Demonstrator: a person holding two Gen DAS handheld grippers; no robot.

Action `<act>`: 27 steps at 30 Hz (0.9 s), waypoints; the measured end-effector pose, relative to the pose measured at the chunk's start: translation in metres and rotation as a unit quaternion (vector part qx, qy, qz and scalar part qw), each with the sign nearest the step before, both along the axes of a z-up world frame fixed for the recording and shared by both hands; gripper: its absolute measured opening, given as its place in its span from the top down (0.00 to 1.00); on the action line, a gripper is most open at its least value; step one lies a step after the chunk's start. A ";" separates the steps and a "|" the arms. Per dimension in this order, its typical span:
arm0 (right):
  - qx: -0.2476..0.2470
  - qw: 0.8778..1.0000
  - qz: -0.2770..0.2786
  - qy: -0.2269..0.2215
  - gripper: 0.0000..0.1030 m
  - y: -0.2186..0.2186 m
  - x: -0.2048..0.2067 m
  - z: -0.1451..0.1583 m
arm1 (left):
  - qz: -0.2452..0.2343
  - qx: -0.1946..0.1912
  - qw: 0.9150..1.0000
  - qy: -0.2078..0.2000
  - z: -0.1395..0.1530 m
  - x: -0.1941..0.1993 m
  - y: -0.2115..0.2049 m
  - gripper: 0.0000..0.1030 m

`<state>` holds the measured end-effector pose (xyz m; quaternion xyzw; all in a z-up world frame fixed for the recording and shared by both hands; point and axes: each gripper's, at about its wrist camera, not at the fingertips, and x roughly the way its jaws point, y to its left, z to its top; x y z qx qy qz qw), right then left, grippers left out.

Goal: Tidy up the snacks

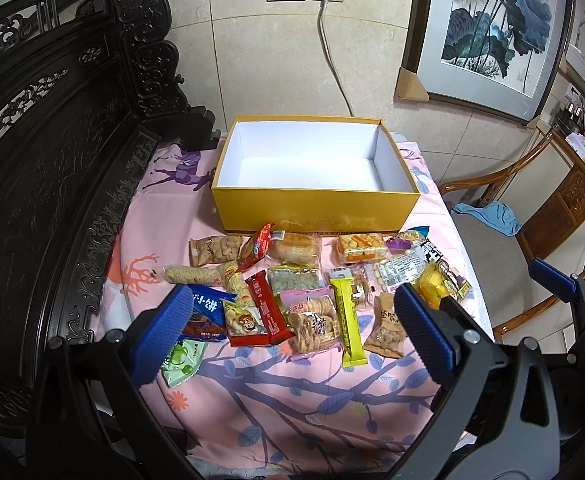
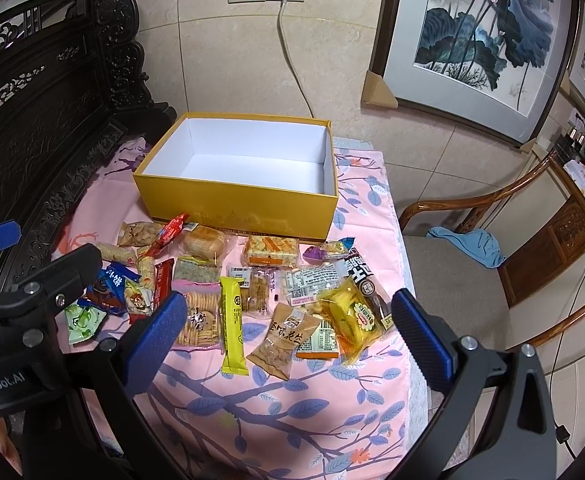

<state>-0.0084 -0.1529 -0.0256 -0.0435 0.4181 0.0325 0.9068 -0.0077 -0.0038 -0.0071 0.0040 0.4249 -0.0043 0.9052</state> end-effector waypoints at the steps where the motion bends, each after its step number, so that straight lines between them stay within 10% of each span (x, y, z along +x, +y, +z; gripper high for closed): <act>1: 0.000 1.000 0.000 0.000 0.01 0.000 0.001 0.001 | 0.000 0.000 1.000 0.000 -0.001 -0.001 -0.001 0.02; 27: 0.000 1.000 0.003 0.007 0.01 0.003 0.000 -0.005 | 0.000 -0.007 1.000 0.010 -0.007 -0.001 -0.002 0.02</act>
